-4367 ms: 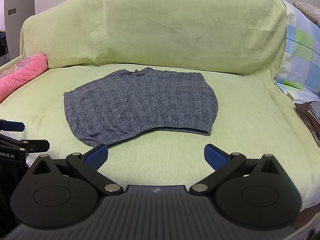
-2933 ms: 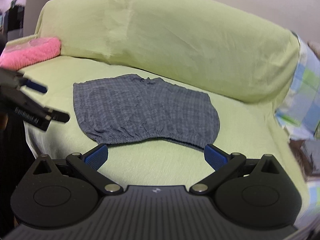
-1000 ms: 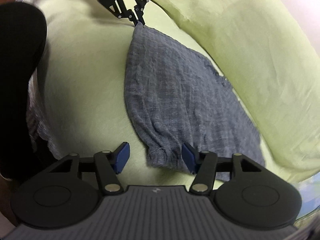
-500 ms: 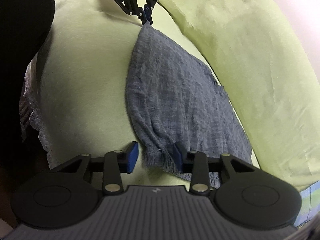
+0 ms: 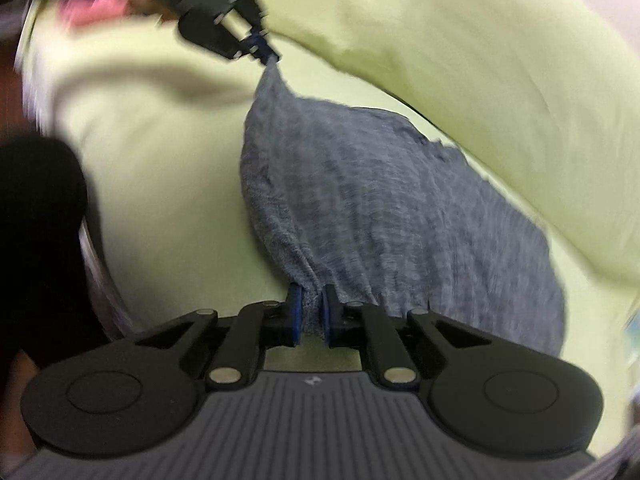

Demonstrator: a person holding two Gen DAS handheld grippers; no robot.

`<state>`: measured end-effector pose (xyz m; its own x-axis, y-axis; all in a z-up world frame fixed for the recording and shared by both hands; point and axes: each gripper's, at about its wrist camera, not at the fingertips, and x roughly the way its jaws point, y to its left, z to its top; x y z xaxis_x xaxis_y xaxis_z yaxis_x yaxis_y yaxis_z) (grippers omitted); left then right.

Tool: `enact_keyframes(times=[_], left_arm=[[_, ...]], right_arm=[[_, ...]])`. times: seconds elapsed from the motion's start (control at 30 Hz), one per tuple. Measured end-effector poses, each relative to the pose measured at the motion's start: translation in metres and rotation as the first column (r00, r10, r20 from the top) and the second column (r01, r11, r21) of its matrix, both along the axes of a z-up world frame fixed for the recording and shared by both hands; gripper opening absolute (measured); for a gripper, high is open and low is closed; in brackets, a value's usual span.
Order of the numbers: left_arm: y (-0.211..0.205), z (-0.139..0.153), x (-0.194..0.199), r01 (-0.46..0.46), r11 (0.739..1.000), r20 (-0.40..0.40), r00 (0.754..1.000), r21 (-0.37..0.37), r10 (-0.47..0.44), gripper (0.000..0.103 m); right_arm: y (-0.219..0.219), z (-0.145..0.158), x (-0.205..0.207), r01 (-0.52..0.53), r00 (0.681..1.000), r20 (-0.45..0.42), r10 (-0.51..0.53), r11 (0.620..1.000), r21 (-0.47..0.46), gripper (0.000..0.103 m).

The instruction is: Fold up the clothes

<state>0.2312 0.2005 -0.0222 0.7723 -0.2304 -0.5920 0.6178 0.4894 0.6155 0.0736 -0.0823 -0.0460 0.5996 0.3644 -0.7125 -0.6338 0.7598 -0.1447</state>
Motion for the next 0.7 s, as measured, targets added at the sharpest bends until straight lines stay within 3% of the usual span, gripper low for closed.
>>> enact_keyframes(times=[0.17, 0.43, 0.7], left_arm=[[-0.036, 0.037, 0.031, -0.021, 1.0, 0.041, 0.999, -0.013, 0.021, 0.005], [-0.125, 0.078, 0.105, -0.034, 0.999, 0.089, 0.996, 0.028, 0.031, 0.005], [-0.237, 0.063, 0.171, 0.059, 0.987, 0.065, 0.995, 0.148, -0.07, 0.005]], right_arm=[[-0.043, 0.022, 0.028, 0.111, 0.992, -0.077, -0.097, 0.973, 0.202, 0.007], [-0.112, 0.034, 0.064, 0.231, 0.973, -0.088, -0.213, 0.899, 0.373, 0.007], [-0.185, 0.004, 0.093, 0.407, 0.913, -0.223, -0.341, 0.74, 0.535, 0.007]])
